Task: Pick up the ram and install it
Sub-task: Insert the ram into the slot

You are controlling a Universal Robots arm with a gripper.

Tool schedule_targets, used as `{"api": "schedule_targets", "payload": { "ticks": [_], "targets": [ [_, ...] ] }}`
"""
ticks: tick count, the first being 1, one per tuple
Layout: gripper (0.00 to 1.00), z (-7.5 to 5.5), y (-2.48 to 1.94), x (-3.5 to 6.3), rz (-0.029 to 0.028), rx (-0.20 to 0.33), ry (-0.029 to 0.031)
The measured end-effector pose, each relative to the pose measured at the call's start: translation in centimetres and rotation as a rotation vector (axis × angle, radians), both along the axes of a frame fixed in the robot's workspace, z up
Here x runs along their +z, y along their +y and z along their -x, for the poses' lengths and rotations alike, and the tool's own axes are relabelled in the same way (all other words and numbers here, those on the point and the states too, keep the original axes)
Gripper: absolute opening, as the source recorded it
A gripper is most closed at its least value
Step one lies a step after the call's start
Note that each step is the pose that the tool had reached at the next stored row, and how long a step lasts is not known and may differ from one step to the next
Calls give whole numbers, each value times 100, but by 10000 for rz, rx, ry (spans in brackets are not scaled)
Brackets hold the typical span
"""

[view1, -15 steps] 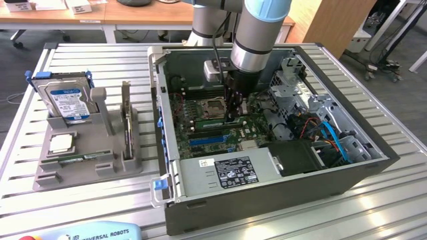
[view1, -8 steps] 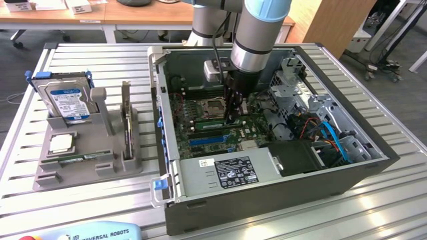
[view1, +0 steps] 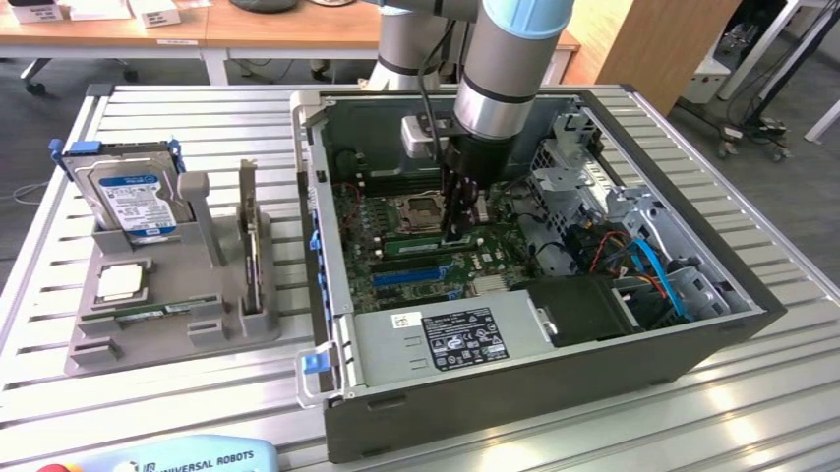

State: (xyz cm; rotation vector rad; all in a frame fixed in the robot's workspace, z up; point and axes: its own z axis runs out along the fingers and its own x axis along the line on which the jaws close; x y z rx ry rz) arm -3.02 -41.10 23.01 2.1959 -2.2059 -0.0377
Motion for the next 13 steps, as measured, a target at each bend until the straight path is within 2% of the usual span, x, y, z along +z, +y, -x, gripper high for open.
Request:
{"api": "schedule_targets", "payload": {
  "ticks": [13],
  "targets": [
    [25, 0, 0, 278, 1, 0, 0]
  ]
}}
